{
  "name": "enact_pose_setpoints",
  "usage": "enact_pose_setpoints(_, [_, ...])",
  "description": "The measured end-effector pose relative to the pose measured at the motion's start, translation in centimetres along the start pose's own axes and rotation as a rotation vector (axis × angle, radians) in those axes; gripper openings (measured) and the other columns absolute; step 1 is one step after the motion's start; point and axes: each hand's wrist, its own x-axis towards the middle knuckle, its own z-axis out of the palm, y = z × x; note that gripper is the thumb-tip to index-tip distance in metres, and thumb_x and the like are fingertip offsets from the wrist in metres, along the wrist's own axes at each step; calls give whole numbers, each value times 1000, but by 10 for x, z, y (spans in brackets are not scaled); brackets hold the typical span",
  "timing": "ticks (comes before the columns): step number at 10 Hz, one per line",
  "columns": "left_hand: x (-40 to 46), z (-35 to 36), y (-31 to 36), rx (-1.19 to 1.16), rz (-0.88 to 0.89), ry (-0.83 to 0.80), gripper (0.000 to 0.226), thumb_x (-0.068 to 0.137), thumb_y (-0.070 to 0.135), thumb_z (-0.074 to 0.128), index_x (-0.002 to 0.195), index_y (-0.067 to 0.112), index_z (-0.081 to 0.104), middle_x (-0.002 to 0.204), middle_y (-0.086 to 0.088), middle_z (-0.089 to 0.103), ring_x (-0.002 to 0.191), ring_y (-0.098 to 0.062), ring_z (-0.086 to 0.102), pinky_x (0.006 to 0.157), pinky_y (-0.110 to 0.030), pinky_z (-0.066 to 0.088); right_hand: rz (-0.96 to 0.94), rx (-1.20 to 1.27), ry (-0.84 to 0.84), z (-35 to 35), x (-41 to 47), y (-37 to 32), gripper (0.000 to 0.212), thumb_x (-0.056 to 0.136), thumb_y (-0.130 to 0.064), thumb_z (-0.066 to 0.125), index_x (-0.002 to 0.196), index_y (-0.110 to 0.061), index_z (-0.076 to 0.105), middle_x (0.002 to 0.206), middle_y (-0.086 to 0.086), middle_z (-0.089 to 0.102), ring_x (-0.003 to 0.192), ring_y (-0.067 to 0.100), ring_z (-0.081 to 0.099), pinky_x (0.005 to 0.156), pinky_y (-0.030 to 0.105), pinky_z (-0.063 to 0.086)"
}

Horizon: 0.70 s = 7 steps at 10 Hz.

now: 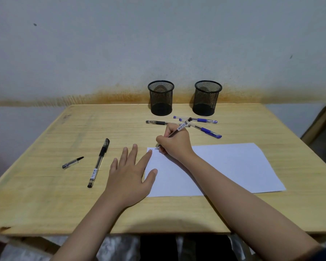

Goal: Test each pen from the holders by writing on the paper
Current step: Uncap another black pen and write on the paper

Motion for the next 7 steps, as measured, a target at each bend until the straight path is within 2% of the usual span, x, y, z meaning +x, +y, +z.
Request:
enact_pose_setpoints(2, [0,0,-1,-1,2,3,78,71,70,0,145,46,1,158,4,-13,144,-19,-18,116,-46,-3,-15,5,-19,0,-2,-1,20,80,-2,65,66,-6,51,61,15,62,44,12,63,43,18,52])
enact_pose_setpoints(3, [0,0,-1,-1,2,3,78,70,70,0,145,46,2,158,4,-12,144,-19,-17,116,-46,-3,-18,13,4,0,-2,-1,21,80,-1,64,65,-7,50,61,16,61,48,18,64,43,18,52])
enact_pose_setpoints(6, [-1,-1,0,-9,-2,3,79,70,70,1,145,47,2,159,4,-11,144,-19,-16,115,-45,-3,7,5,26,0,-1,0,25,78,-1,64,63,-9,47,63,19,59,41,11,60,42,19,51])
enact_pose_setpoints(7, [-1,-1,0,-5,-1,3,79,70,70,1,145,47,2,159,4,-11,145,-19,-16,115,-45,-3,14,19,36,0,-1,1,23,78,0,64,64,-7,47,65,23,59,45,19,61,43,23,52])
